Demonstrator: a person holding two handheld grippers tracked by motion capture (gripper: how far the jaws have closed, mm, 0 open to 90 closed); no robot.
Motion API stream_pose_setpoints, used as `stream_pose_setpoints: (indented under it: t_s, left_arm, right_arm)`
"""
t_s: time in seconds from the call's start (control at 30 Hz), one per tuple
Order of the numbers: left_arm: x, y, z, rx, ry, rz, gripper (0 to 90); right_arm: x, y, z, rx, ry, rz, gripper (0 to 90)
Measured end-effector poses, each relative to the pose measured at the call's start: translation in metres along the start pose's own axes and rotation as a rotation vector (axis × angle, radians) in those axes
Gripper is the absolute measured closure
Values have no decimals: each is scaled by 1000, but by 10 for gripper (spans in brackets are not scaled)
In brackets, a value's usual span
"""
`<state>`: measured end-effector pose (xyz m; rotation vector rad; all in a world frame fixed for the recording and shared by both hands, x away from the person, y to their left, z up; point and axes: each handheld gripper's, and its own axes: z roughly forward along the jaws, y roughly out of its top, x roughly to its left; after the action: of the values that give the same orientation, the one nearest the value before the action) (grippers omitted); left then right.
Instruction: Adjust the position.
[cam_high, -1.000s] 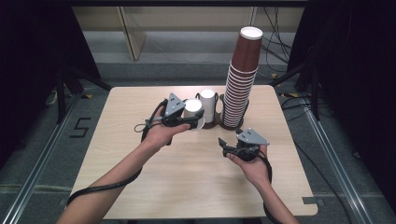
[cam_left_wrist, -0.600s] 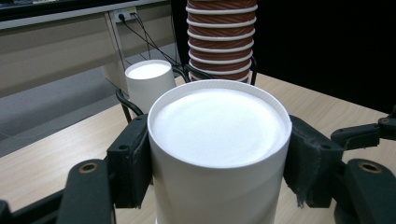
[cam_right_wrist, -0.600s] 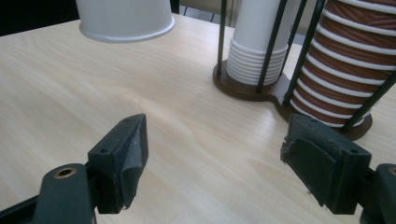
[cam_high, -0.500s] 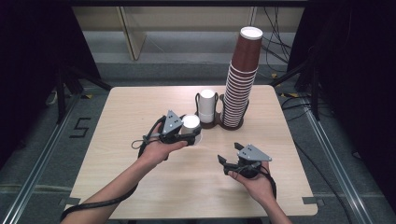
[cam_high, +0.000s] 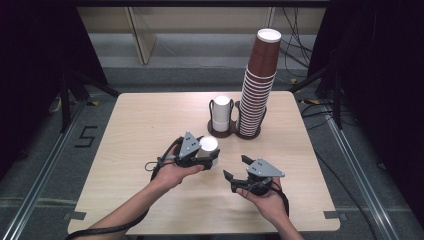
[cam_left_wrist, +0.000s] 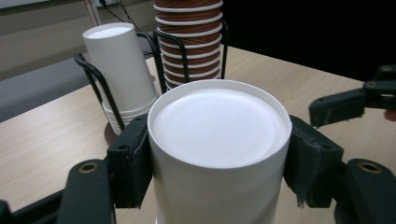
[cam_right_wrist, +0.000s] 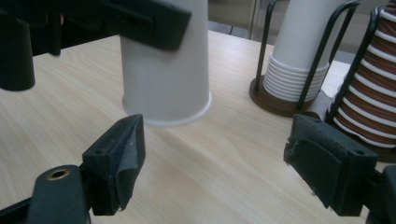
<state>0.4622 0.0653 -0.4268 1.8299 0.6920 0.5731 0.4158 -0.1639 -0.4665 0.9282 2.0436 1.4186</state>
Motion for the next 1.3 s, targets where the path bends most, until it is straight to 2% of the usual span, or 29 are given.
stream_pose_setpoints:
  t_s: [0.07, 0.1, 0.13, 0.2, 0.23, 0.3, 0.33, 0.4, 0.43, 0.5, 0.57, 0.63, 0.7, 0.8, 0.83, 0.93, 0.97, 1.07, 1.1, 1.13, 1.3]
  left_arm:
    - [-2, 0, 1, 3, -8, -1, 324]
    - [-6, -1, 3, 9, -22, -5, 324]
    - [-6, -1, 3, 9, -22, -5, 324]
    - [-10, -1, 7, 14, -34, -6, 324]
    - [-10, -1, 7, 14, -34, -6, 324]
    - [-13, -2, 9, 15, -46, -16, 324]
    - [-17, -2, 11, 12, -58, -19, 324]
    - [-20, -2, 12, 11, -64, -22, 324]
    - [-21, -2, 13, 14, -67, -17, 324]
    - [-23, -1, 14, 10, -73, -16, 324]
    - [-26, -1, 14, 7, -78, -16, 324]
    - [-28, 0, 14, 3, -85, -11, 324]
    - [-30, 0, 15, 1, -90, -16, 324]
    - [-32, 0, 15, -5, -94, -17, 324]
    - [-33, 1, 15, -12, -102, -18, 324]
    - [-34, 1, 15, -7, -105, -18, 323]
    - [-35, 1, 15, -11, -108, -19, 323]
    - [-36, 1, 14, -13, -109, -22, 323]
    - [-35, 1, 15, -14, -110, -28, 321]
    - [-35, 1, 15, -15, -110, -31, 320]
    - [-33, 1, 14, -23, -113, -45, 306]
  right_arm:
    - [-1, 1, 2, -14, -7, -34, 203]
    - [0, 2, 2, -9, 1, -13, 202]
    - [0, 2, 2, -9, 1, -13, 202]
    - [5, 4, 4, -12, 34, 19, 200]
    - [5, 4, 4, -12, 34, 19, 200]
    - [8, 6, 8, -24, 42, -18, 199]
    - [10, 6, 8, -12, 45, 5, 199]
    - [13, 6, 12, -19, 56, 15, 199]
    - [11, 7, 14, -30, 50, -31, 197]
    - [14, 7, 16, -10, 76, 7, 196]
    - [13, 8, 19, -17, 63, -13, 196]
    - [12, 8, 21, -11, 61, -15, 196]
    - [12, 7, 22, -2, 58, 4, 196]
    - [11, 7, 24, -18, 51, -13, 196]
    - [12, 6, 25, -15, 49, 16, 198]
    - [10, 6, 26, -32, 48, -2, 212]
    - [11, 5, 26, -43, 47, 18, 221]
    - [11, 5, 24, -13, 47, 22, 246]
    - [10, 5, 24, -23, 36, 0, 253]
    - [12, 5, 23, -17, 43, 19, 257]
    - [12, 5, 24, -37, 47, 15, 275]
